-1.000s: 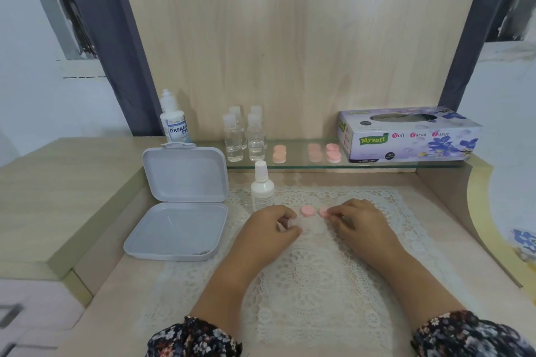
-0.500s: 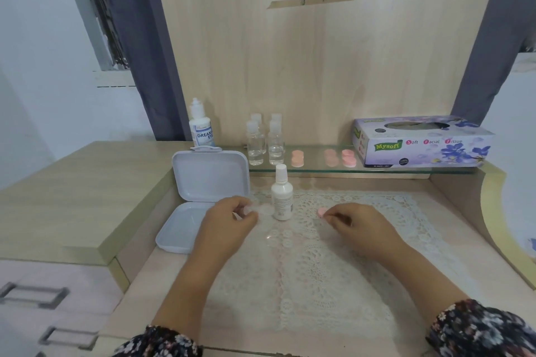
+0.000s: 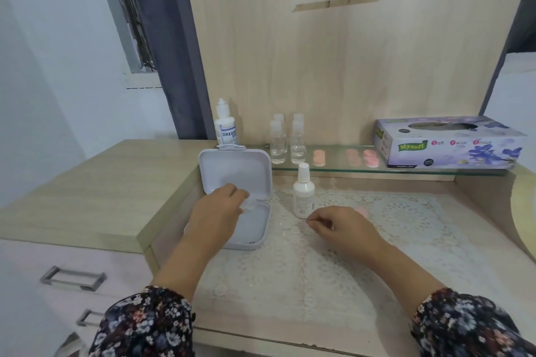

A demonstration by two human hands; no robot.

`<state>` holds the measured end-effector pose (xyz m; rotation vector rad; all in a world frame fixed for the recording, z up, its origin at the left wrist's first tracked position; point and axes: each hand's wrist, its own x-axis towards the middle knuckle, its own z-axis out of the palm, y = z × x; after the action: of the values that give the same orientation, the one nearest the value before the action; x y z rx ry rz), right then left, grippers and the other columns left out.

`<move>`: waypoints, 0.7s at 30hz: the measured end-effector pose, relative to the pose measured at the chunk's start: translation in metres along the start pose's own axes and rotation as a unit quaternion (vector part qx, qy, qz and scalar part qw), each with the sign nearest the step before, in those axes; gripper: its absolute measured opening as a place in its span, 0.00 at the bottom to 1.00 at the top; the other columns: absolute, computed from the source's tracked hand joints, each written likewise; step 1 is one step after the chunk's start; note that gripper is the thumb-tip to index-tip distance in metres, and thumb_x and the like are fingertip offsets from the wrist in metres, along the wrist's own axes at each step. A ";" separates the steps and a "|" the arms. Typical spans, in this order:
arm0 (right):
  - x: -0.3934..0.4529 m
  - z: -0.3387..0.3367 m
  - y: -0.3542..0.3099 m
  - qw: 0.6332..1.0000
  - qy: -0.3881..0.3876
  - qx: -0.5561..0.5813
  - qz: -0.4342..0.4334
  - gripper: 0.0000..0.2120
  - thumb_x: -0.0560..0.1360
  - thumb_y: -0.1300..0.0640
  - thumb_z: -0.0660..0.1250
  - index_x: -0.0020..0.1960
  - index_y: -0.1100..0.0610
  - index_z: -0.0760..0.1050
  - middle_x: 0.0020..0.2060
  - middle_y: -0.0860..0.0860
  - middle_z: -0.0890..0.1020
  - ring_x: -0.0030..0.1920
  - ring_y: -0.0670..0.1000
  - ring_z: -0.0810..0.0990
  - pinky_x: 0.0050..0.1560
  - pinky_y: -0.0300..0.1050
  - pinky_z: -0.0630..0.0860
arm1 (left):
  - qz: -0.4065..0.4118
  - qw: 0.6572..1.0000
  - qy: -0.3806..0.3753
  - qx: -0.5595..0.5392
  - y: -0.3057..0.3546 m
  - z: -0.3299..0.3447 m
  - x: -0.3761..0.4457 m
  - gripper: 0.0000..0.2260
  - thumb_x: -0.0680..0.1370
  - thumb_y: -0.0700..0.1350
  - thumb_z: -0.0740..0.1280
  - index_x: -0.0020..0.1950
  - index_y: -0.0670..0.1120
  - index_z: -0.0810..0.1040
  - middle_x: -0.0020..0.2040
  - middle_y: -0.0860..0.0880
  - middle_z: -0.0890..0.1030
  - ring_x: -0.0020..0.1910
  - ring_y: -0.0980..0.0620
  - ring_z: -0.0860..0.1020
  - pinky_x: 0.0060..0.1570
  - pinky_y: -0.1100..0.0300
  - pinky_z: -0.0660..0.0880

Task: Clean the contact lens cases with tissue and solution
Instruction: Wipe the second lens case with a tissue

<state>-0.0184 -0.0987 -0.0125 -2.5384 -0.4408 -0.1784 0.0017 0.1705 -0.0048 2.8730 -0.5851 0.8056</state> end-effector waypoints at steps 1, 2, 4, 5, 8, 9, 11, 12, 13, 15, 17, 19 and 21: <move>-0.001 0.001 0.001 1.000 0.001 0.000 0.000 0.10 0.79 0.51 0.61 0.54 0.48 0.81 0.42 0.38 0.79 0.40 0.35 0.74 0.40 0.32 0.69 | 0.010 1.000 0.005 0.004 -0.001 -0.001 0.000 0.18 0.62 0.33 0.78 0.48 0.43 0.80 0.40 0.45 0.79 0.34 0.42 0.79 0.24 0.52 0.75; -0.001 0.001 0.002 1.000 0.001 -0.001 0.000 0.10 0.79 0.51 0.61 0.54 0.48 0.81 0.42 0.37 0.79 0.40 0.35 0.74 0.40 0.31 0.69 | 0.017 1.000 0.009 0.004 -0.002 0.000 -0.001 0.18 0.62 0.33 0.78 0.48 0.44 0.80 0.41 0.46 0.79 0.35 0.43 0.79 0.24 0.52 0.75; -0.002 0.001 0.004 1.000 0.000 -0.004 0.000 0.10 0.80 0.51 0.61 0.53 0.48 0.81 0.41 0.37 0.78 0.40 0.35 0.74 0.39 0.31 0.69 | 0.021 1.000 0.014 0.002 -0.003 0.000 -0.001 0.17 0.62 0.33 0.78 0.47 0.44 0.80 0.41 0.47 0.79 0.35 0.43 0.79 0.25 0.52 0.75; -0.003 0.001 0.005 1.000 0.000 -0.004 0.001 0.10 0.80 0.51 0.61 0.53 0.48 0.82 0.42 0.37 0.79 0.40 0.35 0.74 0.40 0.32 0.70 | 0.022 1.000 0.017 -0.001 -0.003 0.001 -0.001 0.18 0.62 0.33 0.78 0.47 0.44 0.80 0.41 0.47 0.79 0.35 0.44 0.79 0.25 0.52 0.75; -0.004 -0.001 0.007 1.000 0.005 -0.002 0.001 0.10 0.79 0.51 0.61 0.53 0.49 0.82 0.42 0.39 0.80 0.41 0.36 0.75 0.42 0.35 0.71 | 0.023 0.999 0.023 -0.013 -0.002 0.002 -0.001 0.18 0.62 0.33 0.79 0.47 0.45 0.80 0.41 0.48 0.79 0.35 0.44 0.79 0.25 0.53 0.75; -0.004 -0.002 0.008 1.000 0.007 -0.003 0.000 0.10 0.80 0.51 0.62 0.53 0.49 0.82 0.42 0.39 0.80 0.41 0.37 0.75 0.42 0.34 0.71 | 0.024 0.999 0.026 -0.014 -0.002 0.002 -0.001 0.18 0.61 0.33 0.79 0.46 0.45 0.80 0.40 0.48 0.79 0.35 0.44 0.79 0.24 0.54 0.75; -0.005 -0.002 0.009 1.000 0.011 -0.003 0.000 0.10 0.80 0.51 0.61 0.52 0.48 0.82 0.42 0.39 0.81 0.41 0.37 0.75 0.41 0.34 0.70 | 0.024 0.999 0.036 -0.013 -0.001 0.002 -0.002 0.18 0.61 0.33 0.79 0.46 0.44 0.80 0.40 0.48 0.79 0.34 0.45 0.79 0.23 0.55 0.74; -0.005 -0.003 0.009 1.000 0.011 -0.003 0.001 0.10 0.80 0.51 0.61 0.52 0.48 0.81 0.42 0.39 0.80 0.41 0.37 0.75 0.41 0.33 0.69 | 0.024 0.999 0.041 -0.010 -0.001 0.003 -0.002 0.17 0.61 0.34 0.80 0.45 0.44 0.80 0.39 0.48 0.79 0.33 0.45 0.79 0.23 0.55 0.74; -0.006 -0.003 0.010 1.000 0.010 -0.004 0.003 0.10 0.80 0.51 0.61 0.52 0.48 0.81 0.41 0.38 0.80 0.42 0.37 0.75 0.40 0.33 0.69 | 0.021 0.999 0.044 -0.009 -0.002 0.005 -0.003 0.17 0.61 0.35 0.80 0.46 0.44 0.80 0.40 0.48 0.80 0.33 0.45 0.79 0.24 0.55 0.74; -0.007 -0.004 0.012 1.000 0.010 -0.002 0.009 0.09 0.79 0.51 0.62 0.52 0.48 0.81 0.41 0.38 0.80 0.42 0.37 0.75 0.41 0.33 0.70 | -0.018 0.998 0.045 -0.028 0.000 0.007 -0.003 0.14 0.66 0.39 0.79 0.49 0.44 0.81 0.42 0.48 0.81 0.38 0.45 0.80 0.30 0.54 0.76; -0.009 -0.007 0.017 0.999 0.023 0.008 0.025 0.09 0.79 0.51 0.62 0.52 0.47 0.81 0.42 0.38 0.80 0.42 0.36 0.75 0.42 0.34 0.70 | -0.112 0.989 0.043 -0.088 0.007 0.008 -0.003 0.12 0.74 0.45 0.73 0.56 0.45 0.80 0.49 0.50 0.81 0.46 0.47 0.79 0.42 0.55 0.75; -0.012 -0.010 0.025 0.998 0.050 0.016 0.043 0.08 0.79 0.52 0.63 0.52 0.47 0.81 0.42 0.36 0.80 0.42 0.35 0.74 0.41 0.33 0.68 | -0.180 0.967 0.055 -0.170 0.018 0.008 -0.002 0.13 0.76 0.49 0.70 0.58 0.46 0.79 0.50 0.52 0.79 0.45 0.53 0.76 0.45 0.60 0.69; -0.015 -0.014 0.034 0.995 0.080 0.022 0.062 0.08 0.79 0.52 0.63 0.53 0.48 0.81 0.42 0.37 0.79 0.42 0.36 0.74 0.40 0.32 0.67 | -0.204 0.941 0.080 -0.257 0.036 0.008 0.002 0.11 0.75 0.49 0.71 0.55 0.47 0.80 0.46 0.55 0.78 0.39 0.59 0.72 0.44 0.64 0.67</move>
<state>-0.0211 -0.1368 -0.0212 -2.4749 -0.2228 -0.3187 -0.0074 0.1349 -0.0112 2.3039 -0.1347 0.6836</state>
